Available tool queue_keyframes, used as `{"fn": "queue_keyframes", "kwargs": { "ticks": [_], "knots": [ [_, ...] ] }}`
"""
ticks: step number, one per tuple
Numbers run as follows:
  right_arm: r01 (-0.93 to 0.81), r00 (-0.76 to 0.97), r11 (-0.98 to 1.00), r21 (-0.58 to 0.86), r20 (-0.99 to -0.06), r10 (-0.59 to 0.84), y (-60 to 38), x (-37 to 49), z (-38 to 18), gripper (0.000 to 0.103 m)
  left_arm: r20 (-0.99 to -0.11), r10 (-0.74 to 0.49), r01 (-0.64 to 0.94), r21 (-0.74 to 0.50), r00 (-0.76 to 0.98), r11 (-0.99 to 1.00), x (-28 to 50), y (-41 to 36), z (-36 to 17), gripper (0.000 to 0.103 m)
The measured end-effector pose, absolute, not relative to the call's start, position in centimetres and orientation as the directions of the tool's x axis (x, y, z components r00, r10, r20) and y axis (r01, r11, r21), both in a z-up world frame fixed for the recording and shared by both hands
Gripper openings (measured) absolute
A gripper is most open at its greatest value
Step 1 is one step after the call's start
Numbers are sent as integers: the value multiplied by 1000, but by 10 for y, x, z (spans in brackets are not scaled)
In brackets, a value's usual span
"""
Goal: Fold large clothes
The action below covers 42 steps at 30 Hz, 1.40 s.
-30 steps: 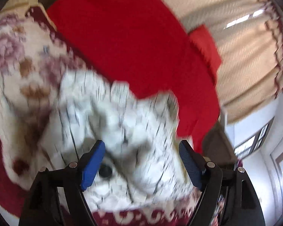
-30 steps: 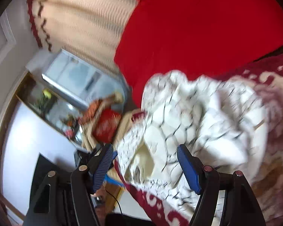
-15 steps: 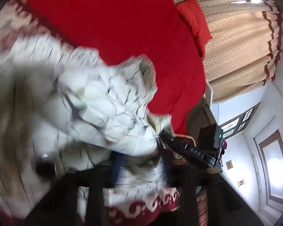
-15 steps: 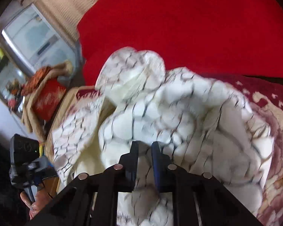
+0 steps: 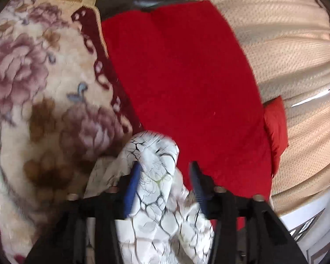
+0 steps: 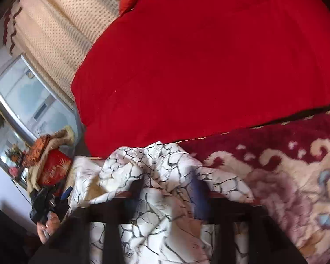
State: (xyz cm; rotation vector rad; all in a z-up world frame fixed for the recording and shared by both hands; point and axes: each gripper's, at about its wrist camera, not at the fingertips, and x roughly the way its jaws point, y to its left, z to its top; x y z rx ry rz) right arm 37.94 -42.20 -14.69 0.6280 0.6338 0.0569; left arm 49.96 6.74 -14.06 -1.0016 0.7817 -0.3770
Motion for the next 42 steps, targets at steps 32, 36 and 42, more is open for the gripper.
{"fn": "queue_keyframes", "kwargs": {
  "ticks": [32,36,42],
  "knots": [
    [337,691,760,555,-695,201,-442,400,-210,14,-812,-196,-59,-272,550,961,472,16,-167,69],
    [343,728,651,677,-630,272,-460,380,-202,18,-806,-142,-49,-207,575,977,469,11,-162,69],
    [95,767,779,620,-544,340,-430,348,-149,18,-818,-130,-80,-210,561,974,474,11,-163,69]
  ]
}}
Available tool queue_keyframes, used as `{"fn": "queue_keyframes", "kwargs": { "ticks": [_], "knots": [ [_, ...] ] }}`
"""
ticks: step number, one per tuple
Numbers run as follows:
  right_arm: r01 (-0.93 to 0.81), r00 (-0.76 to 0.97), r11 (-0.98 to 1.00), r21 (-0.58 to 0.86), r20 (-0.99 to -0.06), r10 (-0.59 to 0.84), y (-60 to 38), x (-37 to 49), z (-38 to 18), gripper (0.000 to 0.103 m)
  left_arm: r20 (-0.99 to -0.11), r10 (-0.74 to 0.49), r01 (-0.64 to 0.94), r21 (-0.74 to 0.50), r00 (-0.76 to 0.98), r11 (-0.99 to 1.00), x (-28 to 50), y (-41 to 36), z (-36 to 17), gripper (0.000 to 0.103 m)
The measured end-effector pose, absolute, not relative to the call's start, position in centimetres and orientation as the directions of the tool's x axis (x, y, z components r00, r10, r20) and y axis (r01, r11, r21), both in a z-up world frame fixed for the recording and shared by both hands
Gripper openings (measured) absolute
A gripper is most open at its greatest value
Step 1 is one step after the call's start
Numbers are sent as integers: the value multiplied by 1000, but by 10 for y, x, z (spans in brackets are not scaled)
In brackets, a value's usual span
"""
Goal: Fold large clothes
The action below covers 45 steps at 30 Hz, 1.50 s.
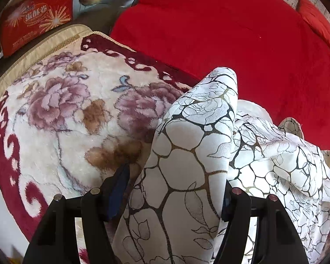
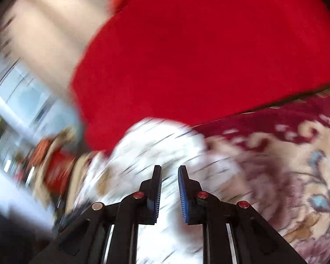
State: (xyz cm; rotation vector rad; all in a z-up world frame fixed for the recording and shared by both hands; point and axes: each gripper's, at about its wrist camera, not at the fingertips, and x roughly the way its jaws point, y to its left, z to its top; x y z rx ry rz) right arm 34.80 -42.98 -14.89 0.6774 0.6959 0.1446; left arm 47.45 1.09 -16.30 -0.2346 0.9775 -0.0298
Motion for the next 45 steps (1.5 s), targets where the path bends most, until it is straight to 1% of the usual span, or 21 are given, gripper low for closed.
{"fn": "queue_keyframes", "kwargs": {
  "ticks": [2,4,6,8,10,12,15,18,21,24,27,29,30,32,34,37,40,41,43,44,45],
  "knots": [
    [-46,713,804,593,-545,442,-396,346,-141,18,-820,-119,-88,-202,560,975,476,9,-162,69],
    [-98,661,821,562,-581,476,-367,356,-145,18,-821,-115,-96,-202,559,975,477,10,-161,69],
    [-105,610,834,541,-627,484,-342,370,-154,18,-823,-119,-104,-210,556,972,477,11,-161,69],
    [-73,567,855,513,-684,459,-323,400,-173,18,-825,-121,-108,-215,552,971,478,11,-162,69],
    [-17,562,864,504,-709,425,-319,442,-180,18,-823,-117,-109,-211,556,971,479,12,-161,69],
    [51,634,867,495,-687,355,-326,474,-175,19,-809,-107,-111,-207,578,972,478,13,-155,69],
    [218,746,769,601,-610,266,-364,500,-169,18,-782,-84,-126,-203,618,971,477,20,-146,69],
    [216,786,739,638,-563,255,-383,482,-160,18,-757,-84,-119,-210,648,970,474,22,-137,69],
    [198,785,786,586,-574,230,-389,445,-156,18,-735,-73,-96,-184,674,978,468,15,-128,69],
    [204,768,825,526,-609,198,-402,398,-151,18,-719,-59,-89,-167,693,982,459,9,-123,69],
    [210,731,874,439,-664,157,-414,357,-153,18,-748,-12,-112,-115,664,987,460,8,-134,69],
    [219,665,906,362,-735,133,-412,343,-163,19,-804,51,-142,-41,593,989,467,11,-154,70],
    [230,648,910,344,-752,121,-415,334,-172,17,-828,47,-144,-40,559,989,469,14,-164,72],
    [238,632,909,343,-765,123,-420,321,-188,17,-850,-6,-150,-100,527,984,467,22,-174,72],
    [240,650,902,358,-750,125,-423,304,-190,17,-836,-16,-153,-119,548,981,459,27,-168,72],
    [211,667,913,349,-734,126,-423,288,-168,17,-819,-12,-144,-115,573,983,447,28,-156,71],
    [192,731,896,400,-668,141,-432,278,-142,17,-801,-54,-129,-162,596,978,436,28,-146,71],
    [192,743,890,413,-654,143,-435,277,-140,21,-794,-65,-123,-174,604,977,433,25,-142,71],
    [214,753,866,452,-641,148,-448,284,-137,52,-778,-89,-113,-201,622,973,425,24,-135,71],
    [231,756,852,470,-638,147,-451,290,-138,84,-772,-96,-111,-211,628,971,422,25,-133,72],
    [255,773,830,495,-621,133,-458,294,-140,87,-766,-98,-113,-219,635,969,420,28,-132,72]
  ]
}}
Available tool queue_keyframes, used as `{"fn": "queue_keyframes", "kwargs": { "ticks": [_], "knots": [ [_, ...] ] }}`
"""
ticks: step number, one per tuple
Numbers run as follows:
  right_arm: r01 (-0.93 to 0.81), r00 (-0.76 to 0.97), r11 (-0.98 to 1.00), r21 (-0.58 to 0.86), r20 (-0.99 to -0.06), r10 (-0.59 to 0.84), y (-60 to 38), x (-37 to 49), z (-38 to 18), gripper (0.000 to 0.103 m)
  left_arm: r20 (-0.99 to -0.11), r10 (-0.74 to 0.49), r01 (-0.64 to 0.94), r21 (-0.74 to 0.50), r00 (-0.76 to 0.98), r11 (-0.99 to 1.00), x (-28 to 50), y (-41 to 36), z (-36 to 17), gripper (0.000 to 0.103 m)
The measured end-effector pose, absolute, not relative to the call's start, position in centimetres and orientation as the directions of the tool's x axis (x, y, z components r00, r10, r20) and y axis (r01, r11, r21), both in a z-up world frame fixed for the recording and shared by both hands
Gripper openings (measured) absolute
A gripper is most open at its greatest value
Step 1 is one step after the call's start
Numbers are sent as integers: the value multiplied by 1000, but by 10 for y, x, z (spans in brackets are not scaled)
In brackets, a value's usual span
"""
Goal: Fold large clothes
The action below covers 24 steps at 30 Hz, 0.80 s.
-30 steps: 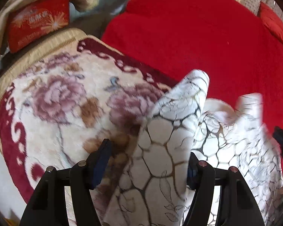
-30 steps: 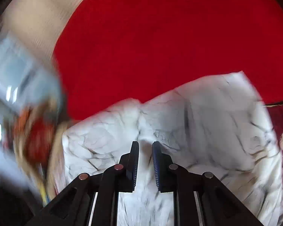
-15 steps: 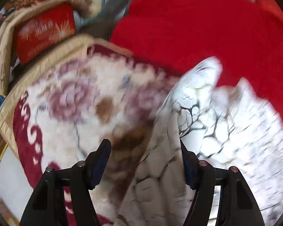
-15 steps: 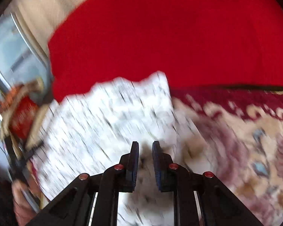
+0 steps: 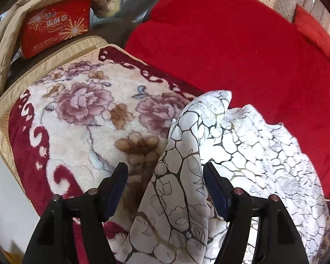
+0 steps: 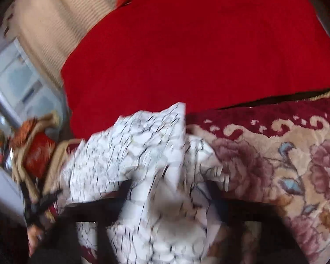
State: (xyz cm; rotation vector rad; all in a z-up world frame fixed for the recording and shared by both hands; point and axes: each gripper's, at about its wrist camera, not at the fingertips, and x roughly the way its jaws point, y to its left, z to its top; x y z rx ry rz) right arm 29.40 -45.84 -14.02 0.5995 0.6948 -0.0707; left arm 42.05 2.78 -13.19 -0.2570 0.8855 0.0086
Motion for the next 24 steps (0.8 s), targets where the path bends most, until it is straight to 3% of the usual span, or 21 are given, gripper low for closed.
{"fn": "queue_keyframes", "kwargs": {
  "ticks": [5,7,8,11,17,21,24],
  "knots": [
    [241,744,803,545,-635,207,-456,331,-168,85,-799,-58,-184,-207,598,961,430,50,-148,75],
    [230,706,806,546,-663,248,-442,347,-188,53,-823,-62,-191,-203,564,961,438,55,-160,75],
    [229,687,813,536,-680,255,-437,351,-194,29,-828,-60,-192,-199,557,961,439,55,-163,75],
    [211,707,856,472,-679,200,-422,345,-187,14,-816,-56,-185,-196,575,963,438,54,-161,75],
    [171,803,946,276,-596,29,-383,306,-139,10,-799,10,-165,-111,602,980,436,45,-157,75],
    [297,711,921,250,-702,-39,-399,315,-181,10,-758,-4,-123,-111,652,986,428,39,-147,75],
    [328,672,909,257,-739,-34,-408,317,-198,10,-691,39,-86,-34,722,996,418,26,-132,76]
  ]
}}
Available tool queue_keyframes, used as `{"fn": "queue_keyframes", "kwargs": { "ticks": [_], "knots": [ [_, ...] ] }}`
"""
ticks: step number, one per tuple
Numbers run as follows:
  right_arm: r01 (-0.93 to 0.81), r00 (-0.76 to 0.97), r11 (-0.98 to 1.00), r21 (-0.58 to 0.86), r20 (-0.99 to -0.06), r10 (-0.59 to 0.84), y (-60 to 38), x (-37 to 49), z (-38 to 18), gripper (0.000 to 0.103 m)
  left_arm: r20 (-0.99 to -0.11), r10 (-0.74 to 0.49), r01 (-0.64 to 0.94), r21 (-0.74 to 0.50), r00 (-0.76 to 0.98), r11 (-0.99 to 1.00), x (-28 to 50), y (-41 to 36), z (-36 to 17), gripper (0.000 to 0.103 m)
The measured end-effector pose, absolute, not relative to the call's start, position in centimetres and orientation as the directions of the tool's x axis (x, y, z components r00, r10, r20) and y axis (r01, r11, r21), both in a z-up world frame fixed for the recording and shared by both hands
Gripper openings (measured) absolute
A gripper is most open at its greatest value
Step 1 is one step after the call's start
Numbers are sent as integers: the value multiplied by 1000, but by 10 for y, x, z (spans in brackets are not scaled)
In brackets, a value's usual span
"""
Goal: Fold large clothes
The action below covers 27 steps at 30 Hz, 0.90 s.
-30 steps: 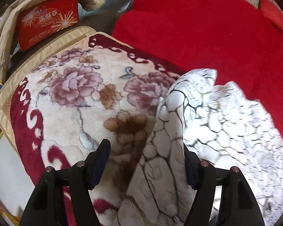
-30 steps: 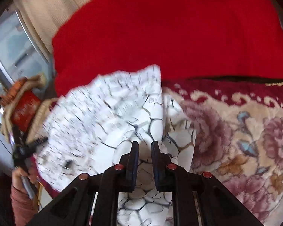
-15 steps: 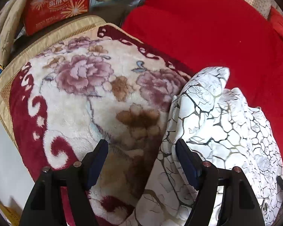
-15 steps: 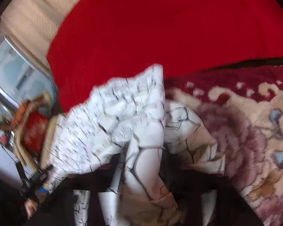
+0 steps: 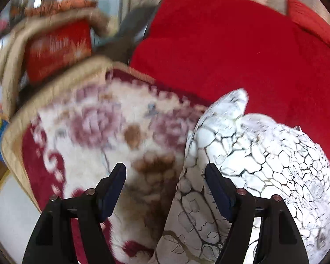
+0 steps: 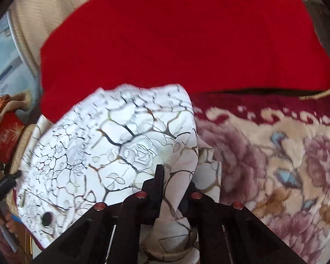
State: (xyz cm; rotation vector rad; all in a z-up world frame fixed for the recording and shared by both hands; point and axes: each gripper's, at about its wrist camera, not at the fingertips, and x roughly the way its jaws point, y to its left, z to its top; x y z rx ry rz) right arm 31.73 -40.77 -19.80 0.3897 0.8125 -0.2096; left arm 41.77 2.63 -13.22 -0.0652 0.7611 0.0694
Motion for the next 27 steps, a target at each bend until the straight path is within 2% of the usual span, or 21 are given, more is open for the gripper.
{"fn": "queue_keyframes", "kwargs": {
  "ticks": [2,6,11,13,16,17,19,21,24,27],
  "knots": [
    [332,671,912,242,-740,-48,-406,316,-198,10,-674,64,-79,9,736,997,415,21,-130,76],
    [355,678,900,252,-732,-62,-402,303,-189,9,-684,56,-58,20,728,998,415,17,-132,76],
    [374,660,898,232,-747,-82,-393,294,-186,9,-629,71,-38,65,775,997,406,5,-121,76],
    [381,665,885,267,-744,-62,-395,294,-177,13,-620,68,-31,69,781,997,405,2,-119,76],
    [392,681,866,311,-731,-46,-401,292,-158,25,-602,72,-25,86,795,996,402,-4,-115,76],
    [398,688,864,309,-723,-59,-400,289,-154,32,-598,73,-25,89,798,996,401,-6,-114,76],
    [413,734,859,303,-669,-117,-399,278,-137,39,-592,69,-23,86,803,996,400,-8,-112,76],
    [418,771,860,292,-615,-165,-398,269,-122,79,-586,66,-23,81,808,996,399,-10,-110,76],
    [353,858,890,290,-480,-183,-384,253,-101,80,-578,69,-21,89,813,996,398,-15,-107,76],
    [278,876,917,287,-468,-119,-370,260,-94,77,-570,69,-14,100,819,995,397,-23,-106,76]
  ]
}}
